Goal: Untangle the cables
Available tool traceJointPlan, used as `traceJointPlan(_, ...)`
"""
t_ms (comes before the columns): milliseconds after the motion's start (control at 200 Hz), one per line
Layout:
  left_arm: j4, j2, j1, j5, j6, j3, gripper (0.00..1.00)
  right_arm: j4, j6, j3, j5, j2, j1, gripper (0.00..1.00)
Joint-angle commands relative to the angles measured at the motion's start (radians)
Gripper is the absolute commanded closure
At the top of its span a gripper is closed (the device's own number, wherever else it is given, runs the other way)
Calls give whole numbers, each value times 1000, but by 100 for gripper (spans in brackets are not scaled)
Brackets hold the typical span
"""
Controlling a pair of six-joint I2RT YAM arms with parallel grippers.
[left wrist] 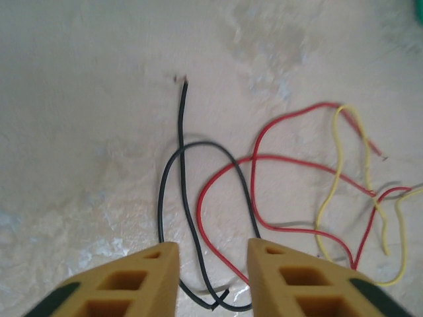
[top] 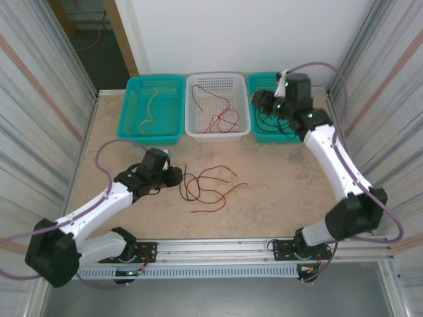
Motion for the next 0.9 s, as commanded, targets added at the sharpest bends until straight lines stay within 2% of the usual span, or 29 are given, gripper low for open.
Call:
traceJointPlan(0, 6, 66, 0, 81, -10, 20, 73, 3, -20, -141, 79, -72, 115, 54)
traceJointPlan(155, 10, 123, -18, 85, -32, 17, 76, -18, 8, -316, 135, -116, 250, 55)
traceJointPlan(316, -10, 124, -43, 72, -57, -5, 79, -19, 56, -406, 141, -112, 311, 57)
traceJointPlan(476, -16, 106, -59, 59, -99, -35, 78, 1, 68, -409, 140, -90, 339, 57)
traceJointPlan(586, -23, 102, -65, 59, -127, -49, 64, 0, 59, -385, 140, -65, 354, 57)
traceJointPlan(666, -26, 101, -67, 58, -139, -58, 61, -1, 52, -371, 149, -54, 365, 58)
traceJointPlan(777, 1, 67, -55, 45, -159, -80, 60, 5, 51, -366, 143, -51, 368, 58)
traceJointPlan(897, 13, 50, -14, 25, -125, -60, 67, 5, 51, -366, 141, -52, 378, 58)
